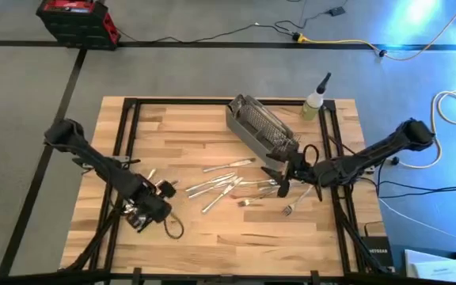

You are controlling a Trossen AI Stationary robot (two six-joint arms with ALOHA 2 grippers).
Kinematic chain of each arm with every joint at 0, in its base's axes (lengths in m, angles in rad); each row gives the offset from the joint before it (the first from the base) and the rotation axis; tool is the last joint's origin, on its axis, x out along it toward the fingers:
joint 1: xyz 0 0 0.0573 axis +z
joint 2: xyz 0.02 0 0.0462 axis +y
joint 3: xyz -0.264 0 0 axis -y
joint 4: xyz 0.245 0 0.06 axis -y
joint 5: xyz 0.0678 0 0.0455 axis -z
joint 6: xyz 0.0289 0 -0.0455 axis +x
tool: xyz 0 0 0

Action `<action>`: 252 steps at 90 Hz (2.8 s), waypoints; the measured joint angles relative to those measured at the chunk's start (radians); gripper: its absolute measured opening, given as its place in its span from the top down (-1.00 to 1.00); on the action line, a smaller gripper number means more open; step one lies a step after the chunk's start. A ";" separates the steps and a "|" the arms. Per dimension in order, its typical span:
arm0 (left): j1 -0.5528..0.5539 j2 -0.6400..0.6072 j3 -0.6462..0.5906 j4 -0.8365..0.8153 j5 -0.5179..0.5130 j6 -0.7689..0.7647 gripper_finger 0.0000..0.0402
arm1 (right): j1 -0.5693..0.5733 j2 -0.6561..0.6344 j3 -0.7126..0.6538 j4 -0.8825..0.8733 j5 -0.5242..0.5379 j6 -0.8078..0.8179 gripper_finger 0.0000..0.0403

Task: Sort silverware
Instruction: Put the silver spoon into the gray silverware organizer

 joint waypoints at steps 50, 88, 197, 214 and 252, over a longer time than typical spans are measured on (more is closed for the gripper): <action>-0.071 0.149 0.035 -0.309 -0.034 0.276 0.98 | 0.015 0.311 0.000 0.223 -0.441 -0.280 -0.09; -0.069 0.149 0.013 -0.275 -0.023 0.225 0.98 | 0.015 0.318 0.001 0.238 -0.437 -0.254 -0.09; -0.028 0.194 0.012 -0.230 0.030 0.103 0.50 | 0.015 0.317 0.001 0.239 -0.498 -0.219 -0.09; -0.030 0.194 0.012 -0.231 0.028 0.153 0.26 | 0.015 0.317 0.001 0.239 -0.498 -0.218 -0.09; -0.031 0.193 -0.025 -0.168 0.012 0.253 0.24 | 0.015 0.317 0.001 0.231 -0.498 -0.208 -0.09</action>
